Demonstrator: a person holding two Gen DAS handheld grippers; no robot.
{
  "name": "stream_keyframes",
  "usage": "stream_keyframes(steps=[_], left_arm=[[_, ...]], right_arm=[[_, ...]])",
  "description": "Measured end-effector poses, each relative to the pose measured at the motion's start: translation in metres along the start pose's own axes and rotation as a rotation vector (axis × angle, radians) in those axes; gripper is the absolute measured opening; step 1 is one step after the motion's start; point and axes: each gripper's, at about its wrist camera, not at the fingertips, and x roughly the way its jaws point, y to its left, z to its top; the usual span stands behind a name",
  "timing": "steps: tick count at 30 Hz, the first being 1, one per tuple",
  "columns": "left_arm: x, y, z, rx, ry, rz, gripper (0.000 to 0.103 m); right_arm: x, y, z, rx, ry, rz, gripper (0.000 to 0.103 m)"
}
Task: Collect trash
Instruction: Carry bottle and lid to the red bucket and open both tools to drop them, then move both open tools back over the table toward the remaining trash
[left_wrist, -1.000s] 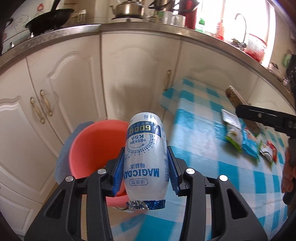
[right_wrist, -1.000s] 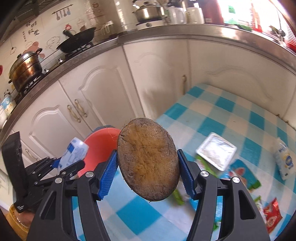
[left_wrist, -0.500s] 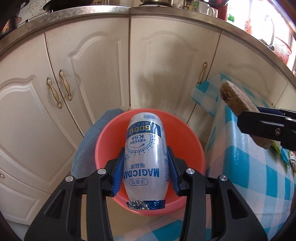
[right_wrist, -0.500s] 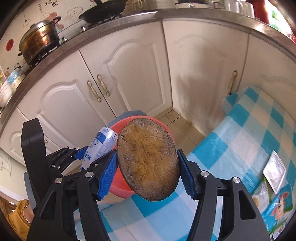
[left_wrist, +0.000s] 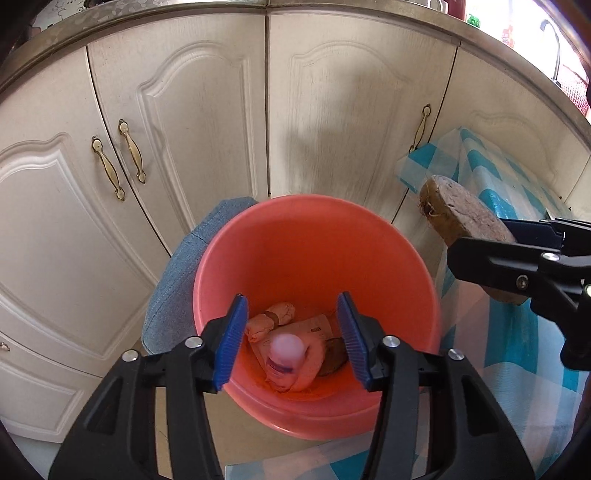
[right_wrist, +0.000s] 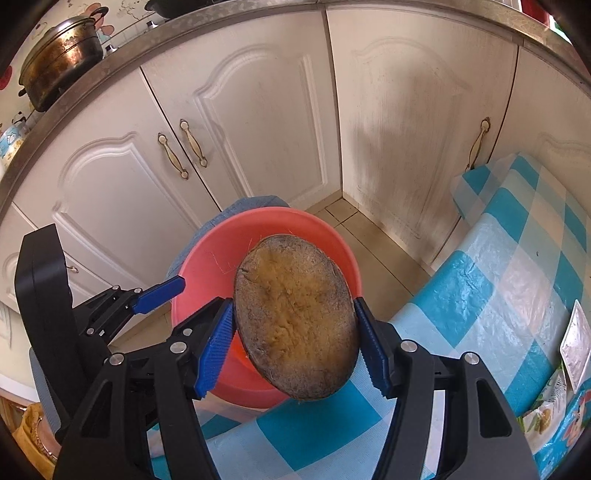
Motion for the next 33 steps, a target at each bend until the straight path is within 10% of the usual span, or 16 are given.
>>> stream_keyframes(steps=[6,33], left_arm=[[0.001,-0.001,0.000,0.017,-0.007,0.031,0.081],[-0.092,-0.057,0.019,0.180,-0.218,0.069,0.090]], right_arm=[[-0.013,-0.003,0.001,0.022,-0.063,-0.031,0.077],[-0.144,-0.065,-0.082,0.272,-0.267,-0.131,0.087]])
